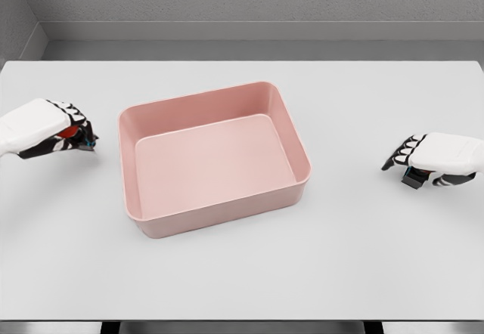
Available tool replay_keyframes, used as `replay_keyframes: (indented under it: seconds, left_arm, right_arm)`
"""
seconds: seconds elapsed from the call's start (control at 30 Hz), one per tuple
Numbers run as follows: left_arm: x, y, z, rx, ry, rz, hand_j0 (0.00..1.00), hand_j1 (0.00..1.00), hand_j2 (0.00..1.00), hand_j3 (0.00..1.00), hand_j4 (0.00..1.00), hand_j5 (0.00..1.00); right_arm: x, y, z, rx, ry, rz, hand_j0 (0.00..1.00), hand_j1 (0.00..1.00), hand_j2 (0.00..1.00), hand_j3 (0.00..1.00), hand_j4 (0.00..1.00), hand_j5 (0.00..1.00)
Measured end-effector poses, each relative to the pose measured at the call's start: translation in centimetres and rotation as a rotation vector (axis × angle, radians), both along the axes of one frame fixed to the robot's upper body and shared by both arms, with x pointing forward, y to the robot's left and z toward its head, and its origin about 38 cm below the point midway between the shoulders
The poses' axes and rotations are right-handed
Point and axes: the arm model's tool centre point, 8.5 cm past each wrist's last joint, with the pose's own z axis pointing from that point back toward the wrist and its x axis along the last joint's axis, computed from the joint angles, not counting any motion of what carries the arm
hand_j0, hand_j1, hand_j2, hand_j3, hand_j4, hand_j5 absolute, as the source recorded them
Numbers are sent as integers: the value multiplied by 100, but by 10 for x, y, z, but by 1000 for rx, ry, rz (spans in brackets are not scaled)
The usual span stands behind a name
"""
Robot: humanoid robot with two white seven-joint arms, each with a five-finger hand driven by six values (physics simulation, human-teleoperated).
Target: Put the industrial switch in the basket with both arms
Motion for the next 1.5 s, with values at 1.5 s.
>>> replay_keyframes:
  seconds: [1.5]
  left_arm:
    - [-7, -102, 58, -191, -169, -362, 35, 35, 35, 35, 35, 35]
  right_arm:
    - [24, 18, 46, 163, -94, -2, 45, 45, 45, 45, 45, 45]
